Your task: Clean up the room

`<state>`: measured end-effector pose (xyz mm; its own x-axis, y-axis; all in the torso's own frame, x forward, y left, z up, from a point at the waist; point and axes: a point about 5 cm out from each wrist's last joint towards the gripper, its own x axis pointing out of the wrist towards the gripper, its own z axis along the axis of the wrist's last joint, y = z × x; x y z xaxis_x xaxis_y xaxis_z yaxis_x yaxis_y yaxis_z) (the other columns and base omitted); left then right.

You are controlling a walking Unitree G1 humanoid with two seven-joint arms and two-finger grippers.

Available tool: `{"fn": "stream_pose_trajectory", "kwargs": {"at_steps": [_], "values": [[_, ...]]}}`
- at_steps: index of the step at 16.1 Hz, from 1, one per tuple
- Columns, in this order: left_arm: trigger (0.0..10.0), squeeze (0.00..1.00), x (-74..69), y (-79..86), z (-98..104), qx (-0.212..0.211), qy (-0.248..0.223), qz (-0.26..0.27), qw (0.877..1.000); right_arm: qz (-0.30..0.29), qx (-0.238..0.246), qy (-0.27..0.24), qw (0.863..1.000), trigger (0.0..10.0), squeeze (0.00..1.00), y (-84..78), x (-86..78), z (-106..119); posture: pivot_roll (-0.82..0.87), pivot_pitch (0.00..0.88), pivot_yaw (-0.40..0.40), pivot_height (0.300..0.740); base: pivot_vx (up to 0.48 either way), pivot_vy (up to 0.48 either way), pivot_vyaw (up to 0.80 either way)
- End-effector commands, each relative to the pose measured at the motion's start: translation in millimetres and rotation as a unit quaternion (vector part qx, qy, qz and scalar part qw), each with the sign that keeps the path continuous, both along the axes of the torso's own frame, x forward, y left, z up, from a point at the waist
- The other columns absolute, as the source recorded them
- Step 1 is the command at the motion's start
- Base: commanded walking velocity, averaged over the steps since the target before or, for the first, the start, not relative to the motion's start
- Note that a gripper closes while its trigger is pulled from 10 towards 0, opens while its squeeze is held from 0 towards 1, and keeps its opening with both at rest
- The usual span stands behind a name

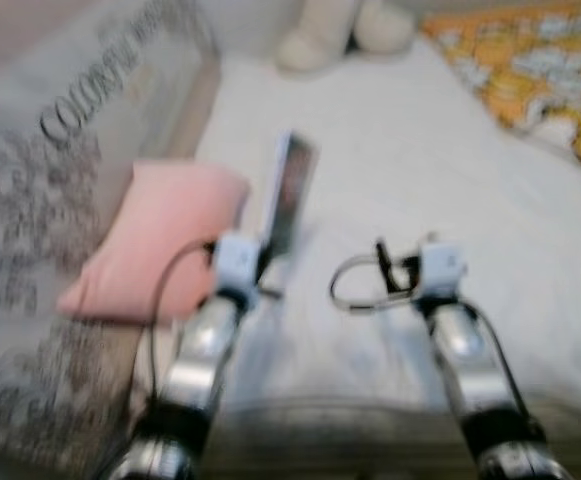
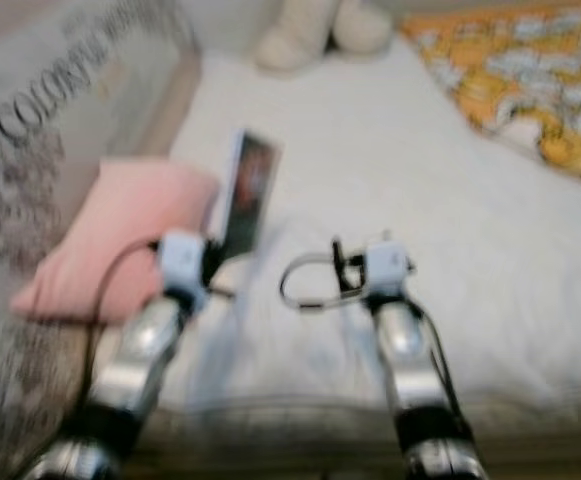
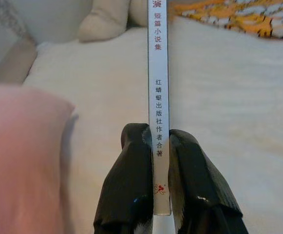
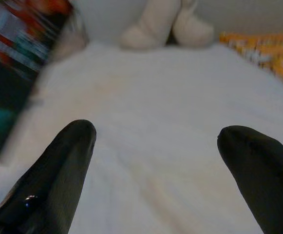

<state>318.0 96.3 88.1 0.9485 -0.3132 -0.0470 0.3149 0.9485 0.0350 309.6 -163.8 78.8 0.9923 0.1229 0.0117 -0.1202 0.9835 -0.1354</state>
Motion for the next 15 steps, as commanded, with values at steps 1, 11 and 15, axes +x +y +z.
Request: {"fn": "stream_pose_trajectory", "kwargs": {"at_steps": [1,11,15], "values": [[10.0,0.00,15.2,8.4,15,-0.029,-0.008,0.014,0.999,0.019,0.000,-0.003,1.000,10.0,0.00,2.2,-5.1,2,-0.16,0.000,0.136,0.740,0.000,0.000,0.00],[10.0,0.00,39.5,-12.8,-12,-0.158,0.226,-0.064,0.959,-0.014,-0.037,0.035,0.999,10.0,0.00,-43.2,-53.0,-4,-0.30,0.052,0.138,0.740,0.000,0.000,0.00],[10.0,0.00,16.1,-5.6,-49,-0.144,0.297,-0.044,0.943,-0.007,-0.040,0.035,0.999,10.0,0.00,-39.2,-66.5,7,-0.35,0.099,0.133,0.740,0.000,0.000,0.00]]}}
